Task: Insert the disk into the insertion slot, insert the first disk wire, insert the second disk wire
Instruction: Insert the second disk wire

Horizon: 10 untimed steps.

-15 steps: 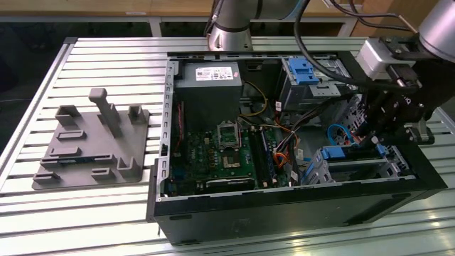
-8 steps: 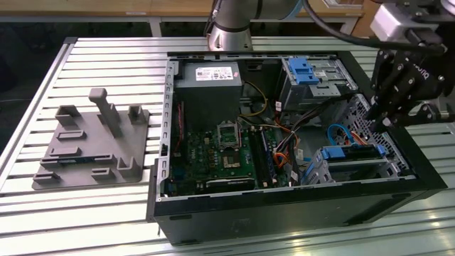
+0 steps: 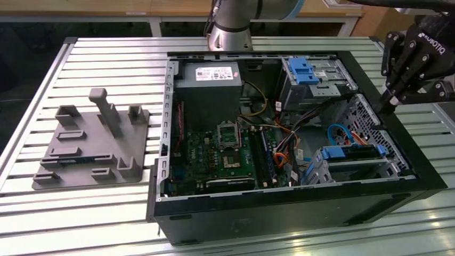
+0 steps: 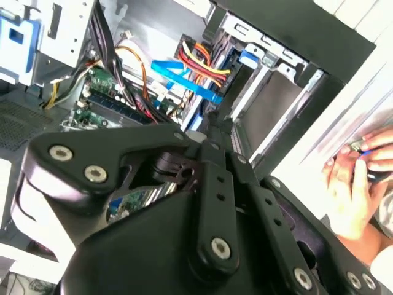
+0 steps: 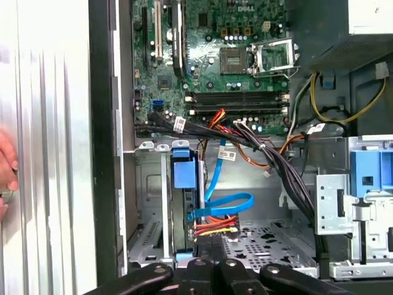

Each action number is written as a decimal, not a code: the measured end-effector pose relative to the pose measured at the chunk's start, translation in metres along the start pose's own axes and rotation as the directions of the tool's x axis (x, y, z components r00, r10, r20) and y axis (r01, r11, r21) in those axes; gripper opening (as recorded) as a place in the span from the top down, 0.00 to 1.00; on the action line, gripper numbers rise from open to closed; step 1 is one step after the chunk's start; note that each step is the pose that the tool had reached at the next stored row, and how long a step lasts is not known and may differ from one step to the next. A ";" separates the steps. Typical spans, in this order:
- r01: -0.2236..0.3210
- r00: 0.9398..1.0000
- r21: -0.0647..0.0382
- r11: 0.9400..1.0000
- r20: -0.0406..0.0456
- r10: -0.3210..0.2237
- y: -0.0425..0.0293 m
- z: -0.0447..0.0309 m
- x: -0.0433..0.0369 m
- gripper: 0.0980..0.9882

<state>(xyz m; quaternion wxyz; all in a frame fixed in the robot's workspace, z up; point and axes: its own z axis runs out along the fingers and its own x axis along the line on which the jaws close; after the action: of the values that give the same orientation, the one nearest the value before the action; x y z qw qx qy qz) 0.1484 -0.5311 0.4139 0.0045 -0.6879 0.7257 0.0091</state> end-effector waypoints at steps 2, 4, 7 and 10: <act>0.000 1.000 0.000 1.000 -0.002 0.000 0.0000 -0.0001 0.0000 1.00; 0.000 1.000 0.000 1.000 -0.003 0.000 0.0000 -0.0001 0.0000 1.00; 0.000 1.000 0.000 1.000 -0.004 0.000 0.0000 -0.0001 0.0000 1.00; 0.000 1.000 0.000 1.000 -0.005 0.000 0.0000 -0.0001 0.0000 1.00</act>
<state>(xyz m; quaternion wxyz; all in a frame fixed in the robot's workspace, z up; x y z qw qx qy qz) 0.1484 -0.5311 0.4140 0.0027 -0.6879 0.7258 0.0072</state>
